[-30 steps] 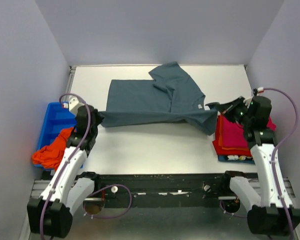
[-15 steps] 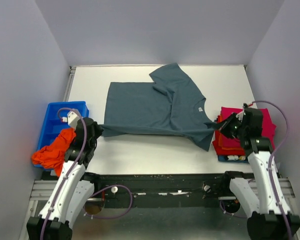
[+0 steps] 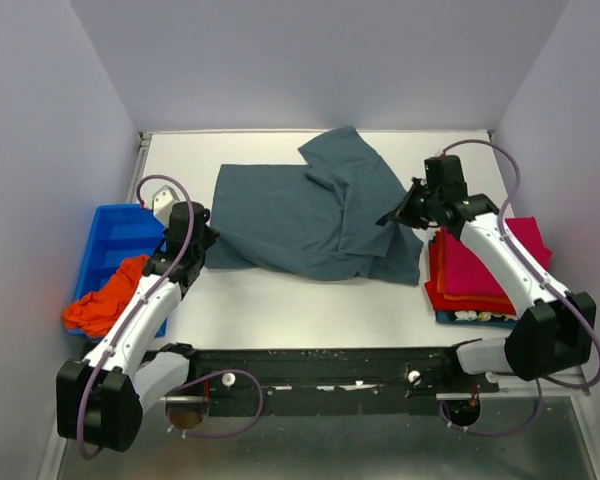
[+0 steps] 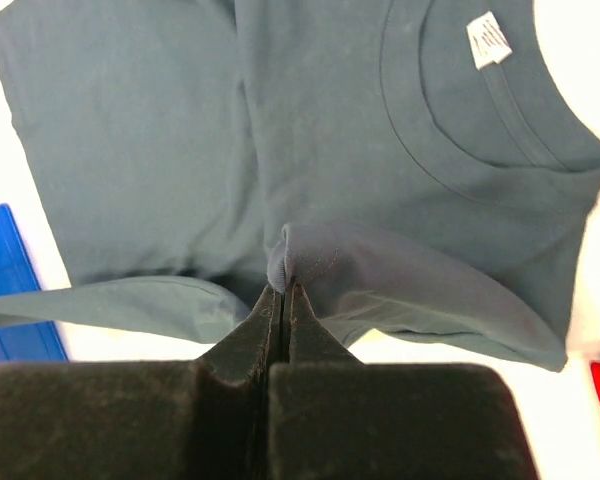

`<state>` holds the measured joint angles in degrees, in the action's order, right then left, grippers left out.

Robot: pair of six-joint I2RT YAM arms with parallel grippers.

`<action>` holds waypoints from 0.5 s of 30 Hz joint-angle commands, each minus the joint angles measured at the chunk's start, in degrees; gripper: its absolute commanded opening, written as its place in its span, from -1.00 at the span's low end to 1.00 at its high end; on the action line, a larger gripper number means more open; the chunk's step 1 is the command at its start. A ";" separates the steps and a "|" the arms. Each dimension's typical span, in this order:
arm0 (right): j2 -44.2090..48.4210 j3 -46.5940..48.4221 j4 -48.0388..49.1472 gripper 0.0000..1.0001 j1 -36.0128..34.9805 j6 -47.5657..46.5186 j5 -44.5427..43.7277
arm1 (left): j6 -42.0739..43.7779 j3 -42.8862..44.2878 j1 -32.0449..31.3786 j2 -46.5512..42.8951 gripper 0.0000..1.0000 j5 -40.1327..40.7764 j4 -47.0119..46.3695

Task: Fold and stack the t-shirts
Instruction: Flatten out the tshirt

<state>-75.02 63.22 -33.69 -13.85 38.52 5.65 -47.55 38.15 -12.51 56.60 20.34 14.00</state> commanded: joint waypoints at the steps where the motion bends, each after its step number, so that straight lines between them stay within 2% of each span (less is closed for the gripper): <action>1: -5.39 4.89 -1.19 -0.99 -3.19 0.94 -2.58 | 1.58 3.42 -0.23 1.67 -1.00 4.26 -0.38; 5: -3.47 0.95 -2.95 -0.99 -10.57 5.40 -4.94 | 1.15 3.95 -0.14 -0.26 -1.00 8.40 2.26; 11: 6.71 -11.34 -14.46 -0.99 -19.89 16.31 -13.38 | -0.26 0.61 -0.23 -2.63 -1.00 8.22 1.82; 13: 11.28 -16.44 -14.65 -0.99 -22.00 17.98 -12.07 | -0.26 0.00 -0.23 -3.16 -1.00 9.27 2.00; 15: 15.76 -21.45 -12.64 -0.87 -23.15 17.56 -7.43 | -0.52 -0.27 -0.23 -4.12 -1.00 10.42 2.70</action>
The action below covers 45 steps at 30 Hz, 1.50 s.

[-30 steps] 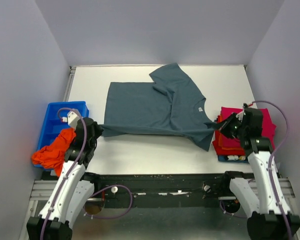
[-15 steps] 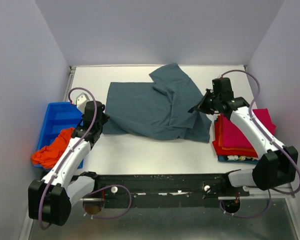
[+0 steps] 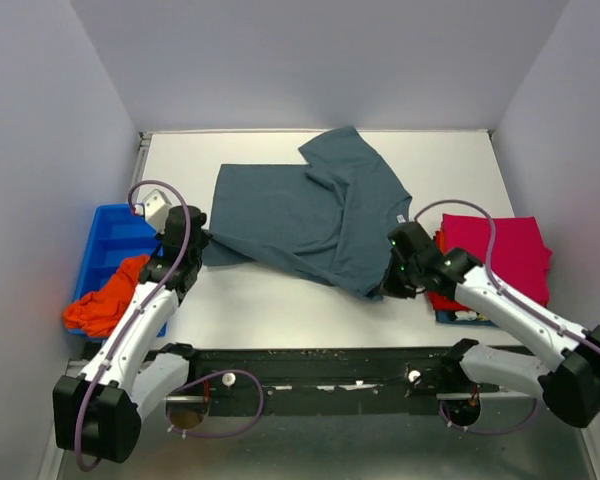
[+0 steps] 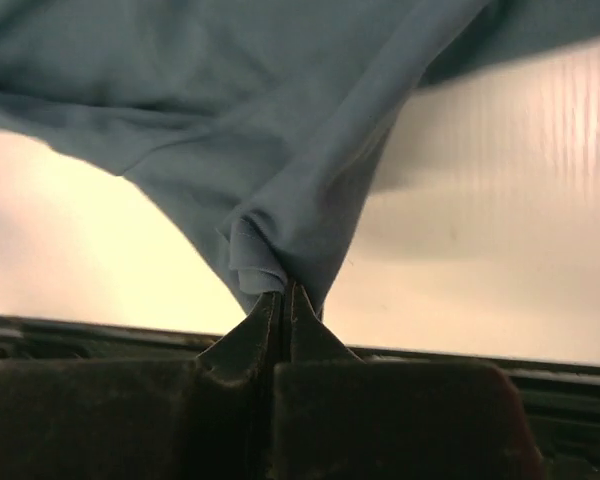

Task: Fold and stack the t-shirts
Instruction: Flatten out the tshirt

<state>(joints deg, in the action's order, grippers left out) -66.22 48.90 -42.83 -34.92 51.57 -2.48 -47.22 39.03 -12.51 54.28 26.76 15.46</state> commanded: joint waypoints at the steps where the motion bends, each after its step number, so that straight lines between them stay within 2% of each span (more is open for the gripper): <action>1: 9.24 -9.24 -2.79 -0.80 -2.17 4.76 2.11 | -0.85 -1.14 -0.23 -2.51 -1.00 4.87 1.58; 2: 11.44 -10.31 -3.31 -0.71 -2.26 5.64 2.13 | -1.38 -1.06 -0.23 -3.21 -1.00 5.83 2.20; 3: 14.42 -11.19 -4.18 -0.46 -2.26 5.99 1.87 | -1.99 -0.97 -0.14 -4.26 -1.00 6.71 2.90; 4: 17.15 -11.90 -5.15 -0.03 -2.26 6.17 -0.05 | -2.43 -1.06 -0.23 -5.40 -1.00 7.59 3.69; 5: 20.65 -12.34 -5.68 0.31 -2.26 5.91 -1.72 | -3.13 -1.23 -0.14 -6.46 -1.00 8.47 4.39; 7: 26.73 -13.13 -6.39 0.61 -2.26 5.99 -5.15 | -4.36 -2.46 -0.14 -9.09 -1.00 9.79 5.36; 9: 30.95 -14.36 -5.17 0.76 -2.26 6.00 -7.27 | -5.07 -3.78 -0.14 -11.38 -1.00 10.33 5.54; 11: 31.94 -15.06 -2.97 0.77 -2.26 4.95 -7.01 | -5.42 -4.92 -0.14 -12.97 -1.00 10.42 5.80; 12: 30.98 -15.50 -0.87 0.71 -2.26 3.90 -5.88 | -5.42 -5.53 -0.14 -13.50 -1.00 10.24 5.72; 18: 13.69 -13.58 5.47 0.32 -2.44 -5.76 -1.39 | -4.63 -7.73 -0.14 -12.89 -1.00 7.34 3.70; 22: 6.73 -11.03 7.23 0.26 -4.54 -9.29 -1.91 | -4.55 -8.70 -0.14 -12.36 -1.00 6.20 2.03; 27: 1.54 -7.60 6.79 0.25 -7.44 -10.26 -3.58 | -3.58 -8.18 -0.14 -12.27 -1.00 6.11 2.03; 33: -7.42 -2.95 5.48 -0.06 -13.50 -8.77 -6.66 | -2.79 -8.00 -0.14 -12.18 -1.00 5.84 1.94; 37: -11.74 -0.31 4.07 -0.09 -16.93 -7.28 -8.86 | -2.79 -8.44 -0.23 -12.62 -1.00 5.49 1.50; 45: -17.36 0.67 4.51 -0.07 -18.61 -6.22 -9.38 | -2.35 -8.88 -0.23 -12.97 -1.00 5.58 1.50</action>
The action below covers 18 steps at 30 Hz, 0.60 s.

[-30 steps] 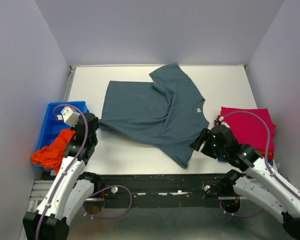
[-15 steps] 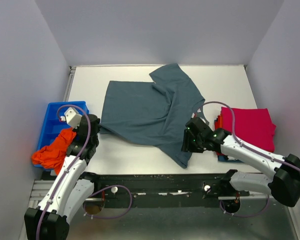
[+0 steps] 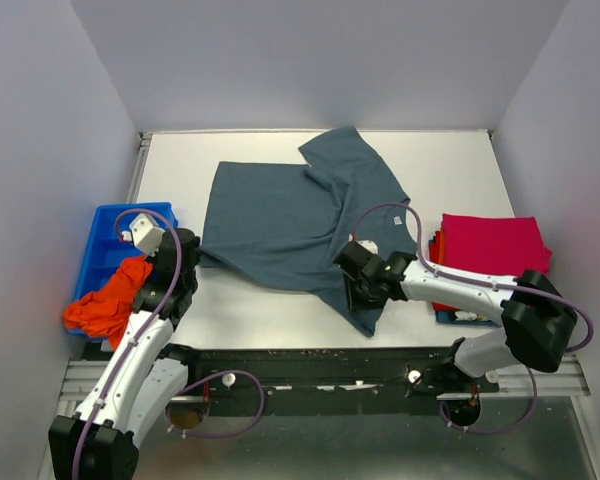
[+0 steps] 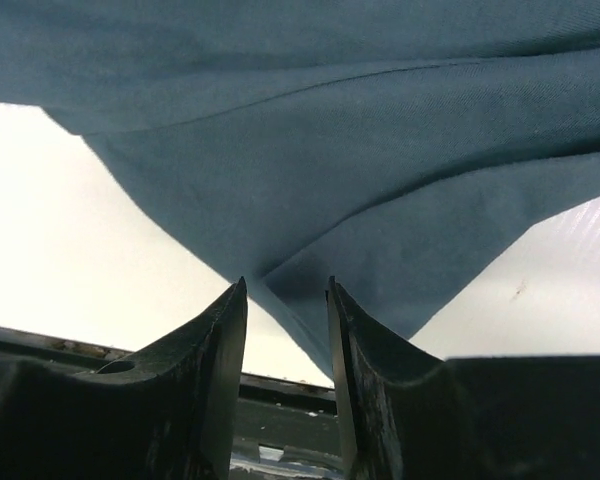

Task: Fold and stack the t-shirts
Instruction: Flatten out the tshirt

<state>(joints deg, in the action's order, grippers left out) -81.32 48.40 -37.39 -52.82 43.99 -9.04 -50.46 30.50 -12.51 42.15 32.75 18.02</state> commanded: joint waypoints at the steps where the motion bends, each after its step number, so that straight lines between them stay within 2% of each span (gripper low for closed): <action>1: -2.79 0.82 -0.59 -0.07 -0.62 1.54 -2.83 | 1.15 -0.44 -0.14 -1.10 -1.00 -0.50 -1.23; 7: -4.37 -1.03 1.70 -0.11 -0.62 2.51 -1.69 | 2.12 -0.62 -0.14 -1.81 -1.00 -0.50 -1.94; 11: -1.31 -1.64 0.30 -0.48 -0.62 3.56 -3.61 | 2.12 -0.44 -0.14 -1.28 -1.00 -0.85 -1.85; 15: 2.30 -2.08 -2.42 -0.98 -0.71 4.79 -6.42 | 2.20 -0.36 -0.14 -1.28 -1.00 -1.02 -1.85; 18: 4.41 -2.26 -5.40 -0.99 -0.62 6.19 -8.62 | 2.03 -0.35 -0.14 -1.54 -1.00 -1.11 -1.68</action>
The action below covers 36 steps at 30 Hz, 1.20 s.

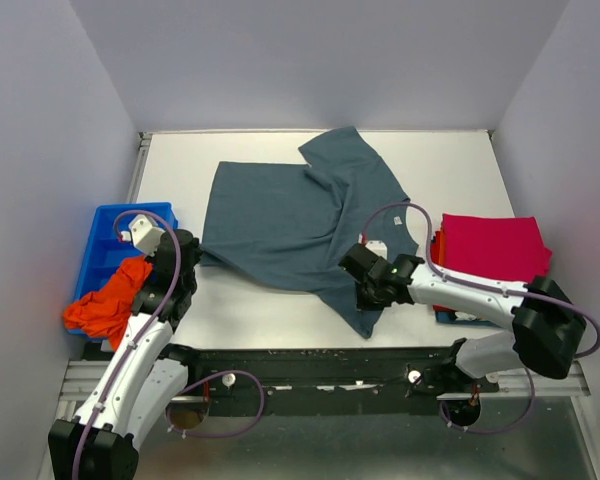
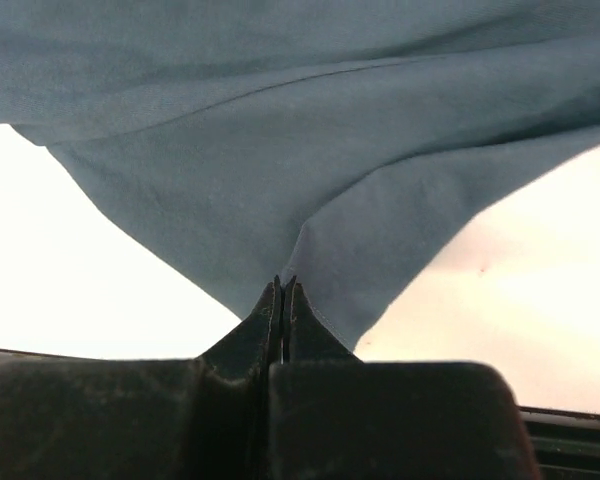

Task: Fold and stack the t-shirts
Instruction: Flatten out the tshirt

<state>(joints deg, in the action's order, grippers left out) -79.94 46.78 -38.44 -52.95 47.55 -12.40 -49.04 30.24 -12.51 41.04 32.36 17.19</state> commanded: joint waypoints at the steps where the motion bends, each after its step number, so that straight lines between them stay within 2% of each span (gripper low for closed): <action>1: 4.08 -0.73 -5.06 -0.99 -0.40 3.16 -6.22 | 0.61 -0.09 -0.14 -0.43 -1.00 -0.72 -0.84; 4: 7.16 -0.64 -6.92 -0.99 1.17 3.61 -8.42 | 0.70 -0.09 -0.14 -0.17 -1.00 -0.98 -0.93; 6: 9.09 0.41 -5.78 -0.99 5.03 1.07 -7.12 | 0.96 0.69 -0.23 0.97 -1.00 -2.20 -1.72; 10: 8.85 6.19 1.77 -0.99 19.60 -4.21 1.49 | 1.57 6.39 -0.32 6.85 -1.00 -2.65 -4.18; 15: 2.70 25.24 1.61 -0.99 32.09 -6.94 5.18 | 2.36 17.64 -0.23 17.83 -1.00 -0.80 -5.67; 17: -1.16 36.13 -0.40 -0.99 37.37 -7.29 8.79 | 3.50 24.92 -0.14 24.41 -1.00 -0.81 -5.33; 19: -5.38 48.42 -4.52 -0.99 40.71 -8.08 9.68 | 4.91 35.63 -0.14 30.39 -1.00 1.55 0.09; 22: -8.21 65.75 -10.24 -0.99 42.75 -9.32 9.59 | 7.36 49.09 -0.14 33.76 -1.00 5.25 7.76; 24: -6.03 71.32 -9.38 -0.99 43.54 -9.84 8.98 | 10.44 52.45 -0.14 31.93 -1.00 5.96 5.15; 28: 1.43 75.11 0.00 -0.99 43.72 -13.70 11.34 | 15.53 62.10 -0.23 29.19 -1.00 6.05 3.64; 31: 9.25 72.84 9.58 -0.99 43.72 -18.36 14.34 | 19.93 69.94 -0.23 28.23 -1.00 2.98 2.59; 36: 16.74 75.38 13.03 -0.99 43.72 -22.93 14.60 | 21.79 71.27 -0.32 22.96 -1.00 -0.80 -2.33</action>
<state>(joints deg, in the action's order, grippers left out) -67.57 119.66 -32.62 -9.37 30.61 -0.21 -31.77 100.57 -12.71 68.53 34.22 18.11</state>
